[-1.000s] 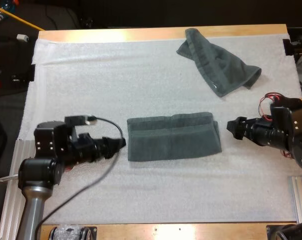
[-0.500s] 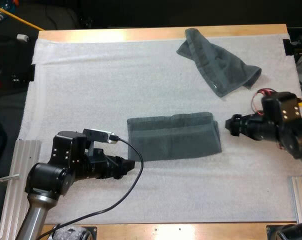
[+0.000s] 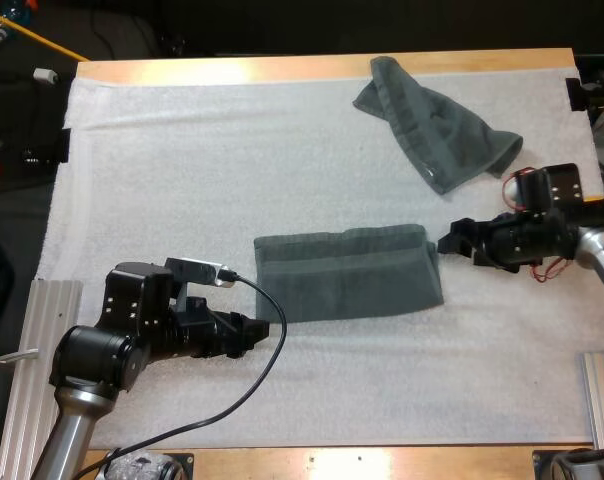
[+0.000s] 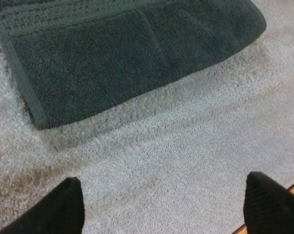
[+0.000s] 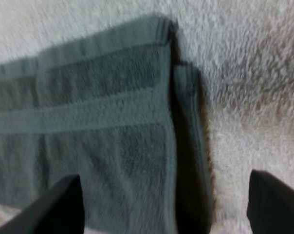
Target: Pick towel from pile, fold and stack
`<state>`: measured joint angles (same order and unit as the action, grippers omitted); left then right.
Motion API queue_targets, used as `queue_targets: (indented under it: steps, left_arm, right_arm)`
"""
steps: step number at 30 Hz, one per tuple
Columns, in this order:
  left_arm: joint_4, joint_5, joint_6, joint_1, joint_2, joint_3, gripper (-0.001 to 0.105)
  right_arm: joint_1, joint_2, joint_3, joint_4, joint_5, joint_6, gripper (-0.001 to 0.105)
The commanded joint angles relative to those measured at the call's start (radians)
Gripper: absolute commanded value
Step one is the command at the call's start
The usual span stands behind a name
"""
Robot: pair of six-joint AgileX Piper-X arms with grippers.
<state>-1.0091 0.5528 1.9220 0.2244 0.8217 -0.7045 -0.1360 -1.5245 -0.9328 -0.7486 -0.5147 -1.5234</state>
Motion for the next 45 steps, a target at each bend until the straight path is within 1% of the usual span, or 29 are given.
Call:
queue_targets:
  steps: [1,5,9,15,18,20,21,24,26,27,28,29,30,32,33,35,36,38,39,41,42,44,45]
  left_arm:
    - [-0.003,-0.012,0.009,0.005,-0.005,-0.010,0.066]
    - [-0.003,-0.012,0.009,0.005,-0.005,-0.010,0.066]
    - [-0.003,-0.012,0.009,0.005,-0.005,-0.010,0.066]
    - [-0.003,-0.012,0.009,0.005,-0.005,-0.010,0.066]
    - [-0.003,-0.012,0.009,0.005,-0.005,-0.010,0.066]
    - [-0.003,-0.012,0.009,0.005,-0.005,-0.010,0.066]
    - [-0.003,-0.010,0.009,0.005,-0.005,-0.010,0.066]
    - [-0.011,-0.010,0.009,0.005,-0.005,-0.010,0.066]
    - [-0.015,-0.010,0.009,0.005,-0.005,-0.010,0.066]
    - [-0.014,-0.010,0.009,0.005,-0.005,-0.010,0.066]
    - [-0.014,-0.010,0.009,0.005,-0.005,-0.010,0.066]
    - [-0.014,-0.010,0.009,0.005,-0.005,-0.010,0.066]
    - [-0.016,-0.010,0.009,0.005,-0.005,-0.010,0.066]
    - [-0.021,-0.010,0.008,0.005,-0.005,-0.010,0.066]
    - [-0.021,-0.010,0.007,0.005,-0.005,-0.010,0.066]
    - [-0.021,-0.010,0.007,0.005,-0.005,-0.010,0.066]
    - [-0.021,-0.010,0.007,0.005,-0.005,-0.010,0.066]
    - [-0.021,-0.010,0.007,0.005,-0.005,-0.010,0.066]
    - [-0.021,-0.010,0.007,0.005,-0.005,-0.010,0.066]
    - [-0.021,-0.010,0.007,0.005,-0.005,-0.010,0.066]
    - [-0.021,-0.010,0.007,0.005,-0.005,-0.010,0.066]
    - [-0.021,-0.010,0.007,0.005,-0.005,-0.010,0.066]
    - [-0.021,-0.010,0.007,0.005,-0.005,-0.010,0.066]
  right_arm:
    - [0.005,-0.021,-0.007,0.012,-0.040,-0.021,0.067]
    - [0.003,-0.090,0.003,0.051,-0.112,-0.021,0.067]
    - [-0.008,-0.125,0.012,0.069,-0.122,-0.021,0.064]
    - [-0.053,-0.149,0.048,0.133,-0.119,0.000,0.064]
    - [-0.079,-0.160,0.059,0.173,-0.109,0.048,0.064]
    - [-0.090,-0.179,0.060,0.193,-0.110,0.103,0.064]
    - [-0.091,-0.183,0.060,0.196,-0.112,0.112,0.064]
    - [-0.103,-0.190,0.060,0.193,-0.111,0.114,0.056]
    - [-0.108,-0.190,0.060,0.187,-0.111,0.114,0.045]
    - [-0.108,-0.190,0.060,0.183,-0.111,0.114,0.041]
    - [-0.108,-0.190,0.060,0.171,-0.105,0.119,0.034]
    - [-0.108,-0.186,0.060,0.153,-0.089,0.124,0.025]
    - [-0.108,-0.184,0.060,0.142,-0.079,0.122,0.020]
    - [-0.108,-0.160,0.060,0.085,-0.010,0.098,0.005]
    - [-0.108,-0.148,0.060,0.063,0.017,0.086,0.002]
    - [-0.108,-0.097,0.060,0.003,0.103,0.042,0.000]
    - [-0.108,-0.075,0.060,-0.010,0.114,0.034,0.000]
    - [-0.108,-0.014,0.060,-0.082,0.184,0.000,0.000]
    - [-0.108,-0.001,0.060,-0.096,0.210,-0.008,0.000]
    - [-0.108,0.067,0.060,-0.158,0.304,-0.034,0.000]
    - [-0.108,0.084,0.060,-0.179,0.330,-0.041,0.000]
    - [-0.108,0.143,0.060,-0.224,0.414,-0.072,0.000]
    - [-0.108,0.159,0.060,-0.231,0.430,-0.079,0.000]
